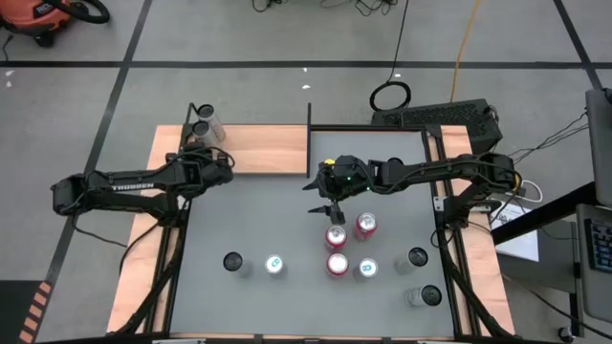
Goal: Place canned beverage on shelf
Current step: Put the top white-yellow soda can on the shelf aligned with the other white-yellow soda can, then put the white-yellow soda can on the shelf aligned with the other white-yellow soda can
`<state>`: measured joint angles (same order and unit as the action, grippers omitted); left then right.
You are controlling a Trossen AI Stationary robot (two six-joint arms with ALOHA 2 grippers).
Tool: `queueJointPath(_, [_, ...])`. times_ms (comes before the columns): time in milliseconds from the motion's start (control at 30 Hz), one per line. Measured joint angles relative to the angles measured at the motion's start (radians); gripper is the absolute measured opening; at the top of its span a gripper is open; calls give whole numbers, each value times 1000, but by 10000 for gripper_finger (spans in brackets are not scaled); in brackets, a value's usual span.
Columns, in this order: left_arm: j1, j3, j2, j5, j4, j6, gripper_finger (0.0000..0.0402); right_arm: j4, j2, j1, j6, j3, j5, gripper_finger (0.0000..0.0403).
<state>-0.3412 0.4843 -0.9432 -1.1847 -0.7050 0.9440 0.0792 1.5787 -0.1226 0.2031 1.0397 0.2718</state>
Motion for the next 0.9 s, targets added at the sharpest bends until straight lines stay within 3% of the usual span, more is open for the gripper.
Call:
queueJointPath(200, [-19,0,0,16,83,-90,73,0,0,0,0,0,0,270])
queueJointPath(633, [-25,0,0,26,114,-124,73,-1,0,0,5,0,0,270])
queueJointPath(900, [68,72,39,86,110,-179,73,-9,0,0,-9,0,0,270])
